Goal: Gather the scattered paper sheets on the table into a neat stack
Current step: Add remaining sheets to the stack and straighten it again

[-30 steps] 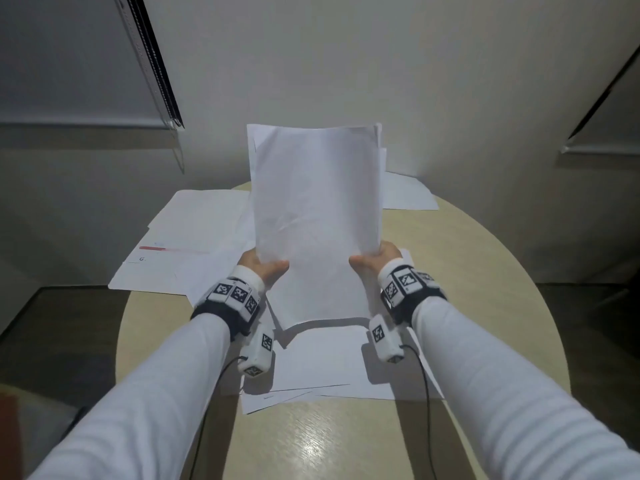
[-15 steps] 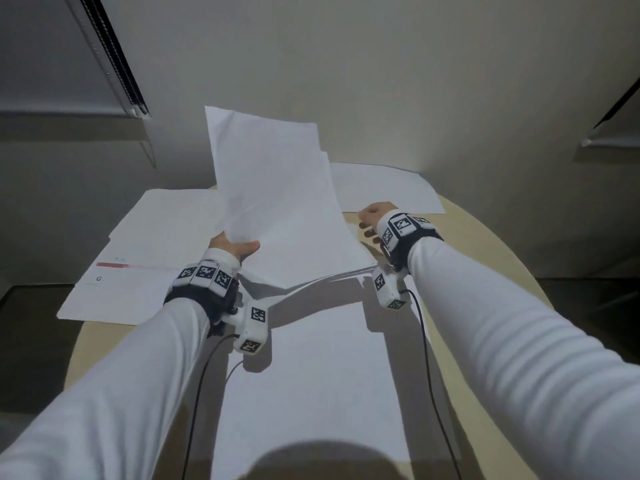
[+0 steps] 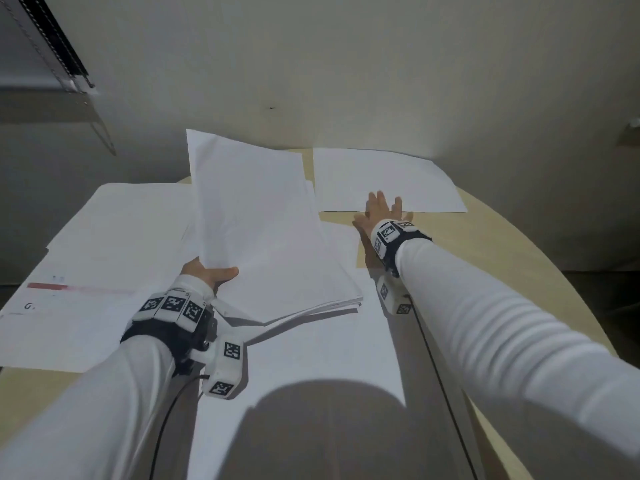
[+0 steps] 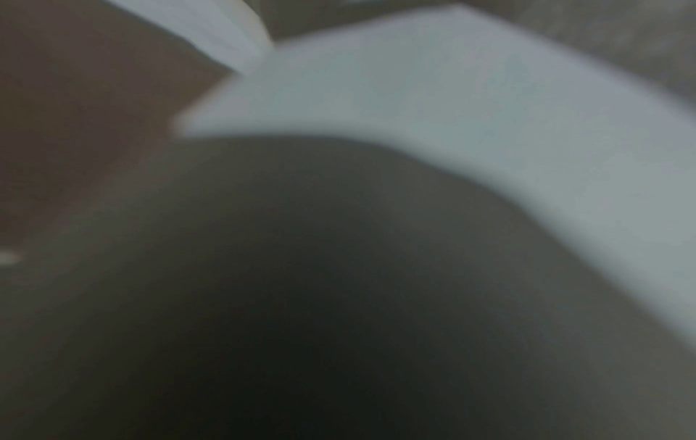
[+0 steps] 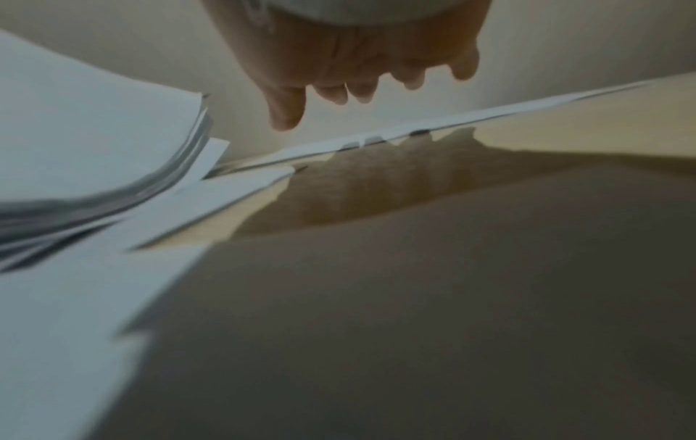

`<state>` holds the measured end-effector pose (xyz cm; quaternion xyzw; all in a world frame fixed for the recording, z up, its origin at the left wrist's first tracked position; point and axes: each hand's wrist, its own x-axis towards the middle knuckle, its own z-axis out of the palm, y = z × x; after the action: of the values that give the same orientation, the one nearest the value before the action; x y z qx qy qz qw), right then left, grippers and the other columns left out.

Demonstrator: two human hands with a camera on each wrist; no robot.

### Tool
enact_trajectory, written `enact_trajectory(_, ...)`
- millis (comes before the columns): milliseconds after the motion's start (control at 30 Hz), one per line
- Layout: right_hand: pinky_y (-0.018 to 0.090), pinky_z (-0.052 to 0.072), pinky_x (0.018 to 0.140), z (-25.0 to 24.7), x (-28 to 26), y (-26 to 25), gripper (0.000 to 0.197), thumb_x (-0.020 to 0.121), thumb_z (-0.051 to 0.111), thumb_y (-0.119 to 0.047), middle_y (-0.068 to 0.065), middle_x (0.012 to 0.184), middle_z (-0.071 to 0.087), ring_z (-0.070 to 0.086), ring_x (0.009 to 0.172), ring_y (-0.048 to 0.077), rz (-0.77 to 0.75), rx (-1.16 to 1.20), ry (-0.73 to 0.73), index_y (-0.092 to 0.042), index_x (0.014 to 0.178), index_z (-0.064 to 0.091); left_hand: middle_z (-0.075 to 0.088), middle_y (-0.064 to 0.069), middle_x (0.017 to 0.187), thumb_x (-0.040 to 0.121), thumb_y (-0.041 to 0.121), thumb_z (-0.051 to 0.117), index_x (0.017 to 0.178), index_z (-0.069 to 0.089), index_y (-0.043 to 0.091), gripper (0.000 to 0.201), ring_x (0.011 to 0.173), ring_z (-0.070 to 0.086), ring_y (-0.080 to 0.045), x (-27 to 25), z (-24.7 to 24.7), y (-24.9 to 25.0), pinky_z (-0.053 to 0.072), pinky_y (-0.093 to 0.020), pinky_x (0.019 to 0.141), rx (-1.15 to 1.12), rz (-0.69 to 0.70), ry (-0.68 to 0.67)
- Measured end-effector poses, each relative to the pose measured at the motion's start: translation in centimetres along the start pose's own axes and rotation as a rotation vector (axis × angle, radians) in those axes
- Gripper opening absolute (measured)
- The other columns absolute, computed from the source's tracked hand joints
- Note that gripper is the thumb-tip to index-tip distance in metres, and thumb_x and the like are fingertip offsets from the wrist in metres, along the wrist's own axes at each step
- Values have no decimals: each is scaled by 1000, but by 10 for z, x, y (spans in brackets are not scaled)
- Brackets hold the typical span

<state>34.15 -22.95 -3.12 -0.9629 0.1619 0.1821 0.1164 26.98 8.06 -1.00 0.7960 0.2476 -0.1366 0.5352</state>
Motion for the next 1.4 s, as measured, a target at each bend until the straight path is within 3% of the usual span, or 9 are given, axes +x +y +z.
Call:
enact_trajectory(233,59,19,110,6,10,10,52,92,38,-37,-5,150,18,8,141,40,-24,-167,-109,-23,140,25,62,-17,113,77,2,71,119,57,-3,45,96,56,-27,2,2,-2,44,-34,89,-17,-7,-16)
enact_trajectory(333,57,26,105,3,0,10,23,90,41,-31,4,123,45,33,127,37,-8,-224,-146,-18,108,47,62,-18,118,74,4,73,118,58,-2,46,98,59,-29,-5,-4,-3,46,-38,95,-22,-8,-21)
enact_trajectory(533,42,49,88,14,-24,14,19,87,46,-30,1,93,64,61,92,29,2,-268,-276,-17,77,55,61,-20,117,79,0,68,121,55,-5,45,83,54,-25,-41,-23,-11,49,-26,59,-11,-43,-32)
enact_trajectory(600,40,51,83,46,2,29,19,81,46,-34,-1,100,67,62,86,27,30,-280,-332,-20,70,48,60,-20,118,79,-1,67,122,54,-6,45,90,52,-22,-55,-29,-20,47,-25,63,1,-49,-14)
enact_trajectory(833,44,50,87,43,-135,20,13,86,47,-31,2,101,56,56,92,29,-72,-202,-238,-25,94,40,60,-18,117,80,2,67,123,53,-6,45,94,48,-20,-104,-40,-62,36,-25,82,17,-88,1)
enact_trajectory(967,34,47,81,46,-188,19,39,75,57,-39,3,109,54,53,98,28,-43,-126,-227,-25,110,50,57,-22,127,79,3,69,122,54,-5,47,103,57,-31,-122,-42,-82,40,-29,84,15,-89,-5)
enact_trajectory(1100,38,51,83,54,-222,41,50,53,70,-47,-5,96,52,53,87,22,58,-103,-174,-32,93,43,56,-23,128,81,5,67,124,53,-5,46,99,54,-26,-137,-42,-92,41,-30,87,44,-74,-3)
enact_trajectory(1200,28,51,77,48,-238,47,43,63,78,-30,-3,102,62,61,88,23,43,-80,-199,-24,99,54,55,-23,129,81,2,67,124,52,-5,47,100,53,-24,-143,-44,-98,41,-30,86,34,-72,-11)
enact_trajectory(1400,28,45,77,30,-257,49,25,86,57,-18,5,116,63,59,100,26,-2,-141,-152,-20,110,63,57,-25,126,80,0,67,122,53,-8,45,94,47,-18,-151,-49,-106,37,-28,80,39,-37,-28)
